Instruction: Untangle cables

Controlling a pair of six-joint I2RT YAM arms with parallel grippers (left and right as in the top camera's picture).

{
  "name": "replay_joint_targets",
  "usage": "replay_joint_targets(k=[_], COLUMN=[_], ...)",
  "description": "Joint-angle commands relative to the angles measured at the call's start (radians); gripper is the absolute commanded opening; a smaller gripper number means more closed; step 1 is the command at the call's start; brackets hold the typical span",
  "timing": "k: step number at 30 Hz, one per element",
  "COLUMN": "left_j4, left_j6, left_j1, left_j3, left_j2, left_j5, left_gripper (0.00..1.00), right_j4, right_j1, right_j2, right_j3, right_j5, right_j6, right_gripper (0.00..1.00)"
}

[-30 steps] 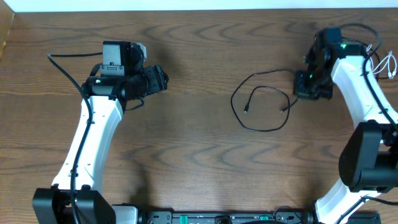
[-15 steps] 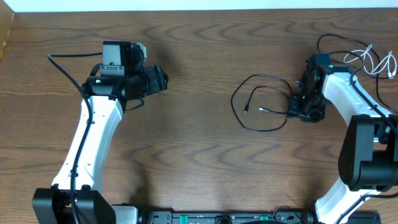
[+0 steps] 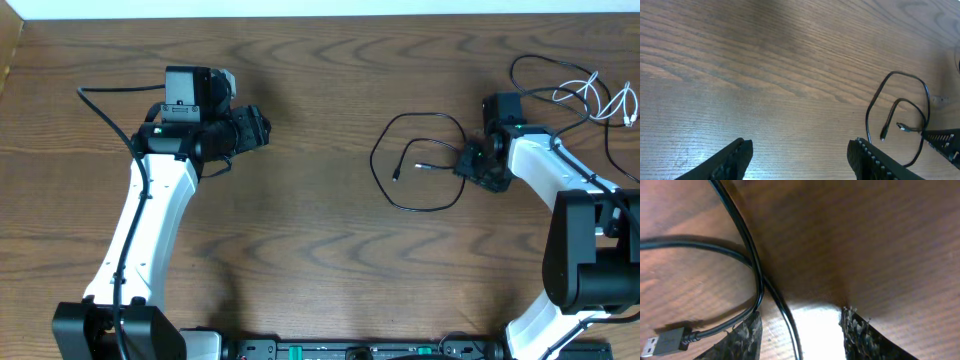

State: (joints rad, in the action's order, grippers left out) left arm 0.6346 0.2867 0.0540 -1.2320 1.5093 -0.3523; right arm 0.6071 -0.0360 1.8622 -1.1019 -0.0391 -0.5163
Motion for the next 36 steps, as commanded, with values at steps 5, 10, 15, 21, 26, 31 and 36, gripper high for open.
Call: replay_joint_targets(k=[5, 10, 15, 21, 26, 31, 36], left_j4=[0.005, 0.005, 0.005, 0.005, 0.005, 0.005, 0.006], left_j6=[-0.017, -0.017, -0.017, -0.017, -0.017, -0.017, -0.017], left_j1=[-0.003, -0.003, -0.003, -0.003, -0.003, -0.003, -0.003], left_j3=[0.004, 0.004, 0.004, 0.004, 0.004, 0.004, 0.004], left_j2=[0.0, 0.0, 0.0, 0.0, 0.0, 0.0, 0.0], left_j5=[0.014, 0.014, 0.014, 0.014, 0.014, 0.014, 0.014], left_gripper=[0.66, 0.66, 0.66, 0.66, 0.66, 0.66, 0.66], right_j4=[-0.018, -0.08, -0.134, -0.182, -0.11, 0.016, 0.112], right_j1=[0.014, 0.036, 0.021, 0.01, -0.001, -0.02, -0.02], right_j2=[0.007, -0.005, 0.016, 0.093, 0.157, 0.159, 0.159], right_j3=[0.035, 0.035, 0.035, 0.035, 0.035, 0.035, 0.035], right_j5=[-0.301, -0.263, -0.121, -0.109, -0.065, 0.129, 0.23], right_j6=[0.212, 0.134, 0.101, 0.103, 0.123, 0.125, 0.124], right_gripper=[0.42, 0.36, 0.36, 0.34, 0.24, 0.22, 0.2])
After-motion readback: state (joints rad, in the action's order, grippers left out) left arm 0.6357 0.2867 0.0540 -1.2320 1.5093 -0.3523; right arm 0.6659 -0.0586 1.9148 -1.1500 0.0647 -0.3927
